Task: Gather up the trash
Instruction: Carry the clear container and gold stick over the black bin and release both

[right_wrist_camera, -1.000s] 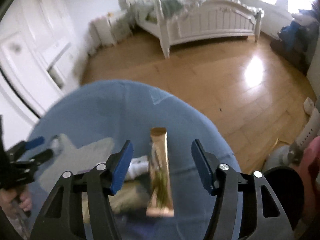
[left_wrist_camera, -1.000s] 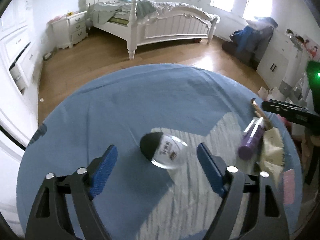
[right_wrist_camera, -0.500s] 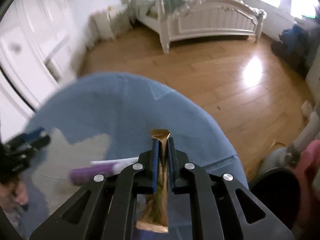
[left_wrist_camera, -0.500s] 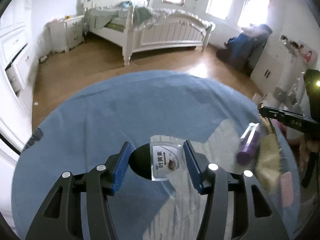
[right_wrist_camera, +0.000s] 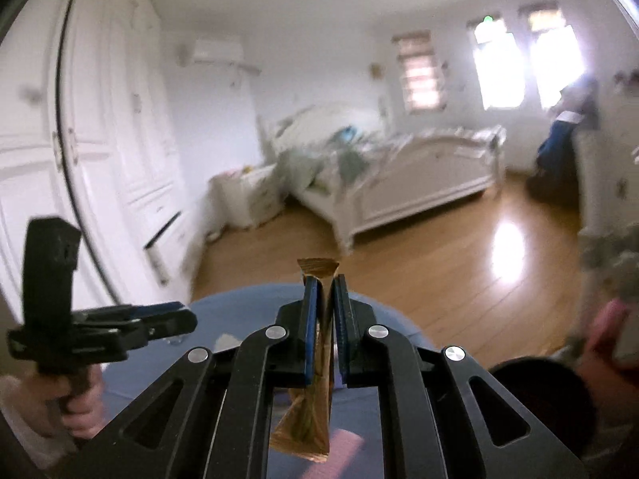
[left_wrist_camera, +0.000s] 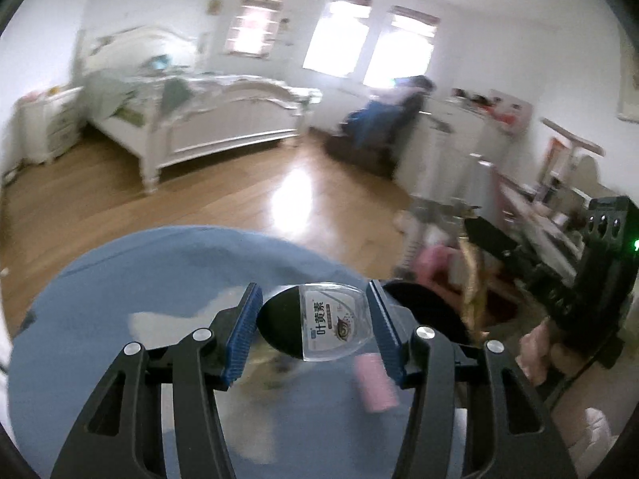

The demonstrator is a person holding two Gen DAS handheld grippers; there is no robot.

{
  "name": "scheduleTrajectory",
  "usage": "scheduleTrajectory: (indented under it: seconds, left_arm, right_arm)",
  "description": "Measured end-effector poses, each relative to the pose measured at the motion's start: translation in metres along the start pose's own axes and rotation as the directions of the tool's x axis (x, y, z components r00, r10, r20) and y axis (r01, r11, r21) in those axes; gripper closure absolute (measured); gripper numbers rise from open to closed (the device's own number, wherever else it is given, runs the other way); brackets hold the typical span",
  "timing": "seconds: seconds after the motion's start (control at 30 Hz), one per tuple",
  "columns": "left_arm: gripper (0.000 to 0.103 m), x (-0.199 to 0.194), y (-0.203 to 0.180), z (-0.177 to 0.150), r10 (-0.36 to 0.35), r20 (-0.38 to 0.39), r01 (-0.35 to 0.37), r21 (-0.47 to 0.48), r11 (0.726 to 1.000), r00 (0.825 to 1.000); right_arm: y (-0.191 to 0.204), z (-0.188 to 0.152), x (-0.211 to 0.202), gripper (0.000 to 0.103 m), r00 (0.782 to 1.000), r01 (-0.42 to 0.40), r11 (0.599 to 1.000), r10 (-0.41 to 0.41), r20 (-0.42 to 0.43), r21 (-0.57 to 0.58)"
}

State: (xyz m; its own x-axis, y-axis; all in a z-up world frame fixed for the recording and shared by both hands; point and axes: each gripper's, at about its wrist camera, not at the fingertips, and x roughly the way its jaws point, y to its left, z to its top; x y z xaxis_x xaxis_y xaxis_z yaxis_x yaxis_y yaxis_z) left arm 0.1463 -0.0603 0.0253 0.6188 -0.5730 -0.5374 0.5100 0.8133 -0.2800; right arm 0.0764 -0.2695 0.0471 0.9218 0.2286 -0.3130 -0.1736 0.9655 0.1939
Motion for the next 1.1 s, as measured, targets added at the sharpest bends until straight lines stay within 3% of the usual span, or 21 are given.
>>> scheduleTrajectory:
  seconds: [0.13,0.3,0.47,0.63,1.1]
  left_arm:
    - [0.05,0.018,-0.057,0.003,-0.099,-0.028,0.101,0.075,0.992,0.995]
    - [0.05,0.047,-0.116,-0.001,-0.204,-0.078,0.213,0.13,0.968,0.976]
    - [0.05,0.081,-0.149,-0.005,-0.272,-0.136,0.29,0.143,0.946,0.953]
    - [0.05,0.115,-0.176,-0.012,-0.291,-0.197,0.322,0.149,0.935,0.936]
    - [0.05,0.2,-0.181,-0.022,-0.26,-0.333,0.313,0.119,0.942,0.907]
  right_arm:
    - [-0.026,-0.014,-0.044,0.093,0.994,0.111,0.994,-0.111,0.014,0.001]
    - [-0.066,-0.038,-0.076,0.093,0.97,0.244,0.97,-0.244,0.008,0.008]
    - [-0.104,-0.065,-0.092,0.093,0.945,0.328,0.944,-0.328,-0.017,0.034]
    - [-0.137,-0.095,-0.085,0.093,0.931,0.364,0.928,-0.359,-0.069,0.082]
    - [-0.183,-0.128,-0.041,0.093,0.916,0.39,0.914,-0.371,-0.154,0.114]
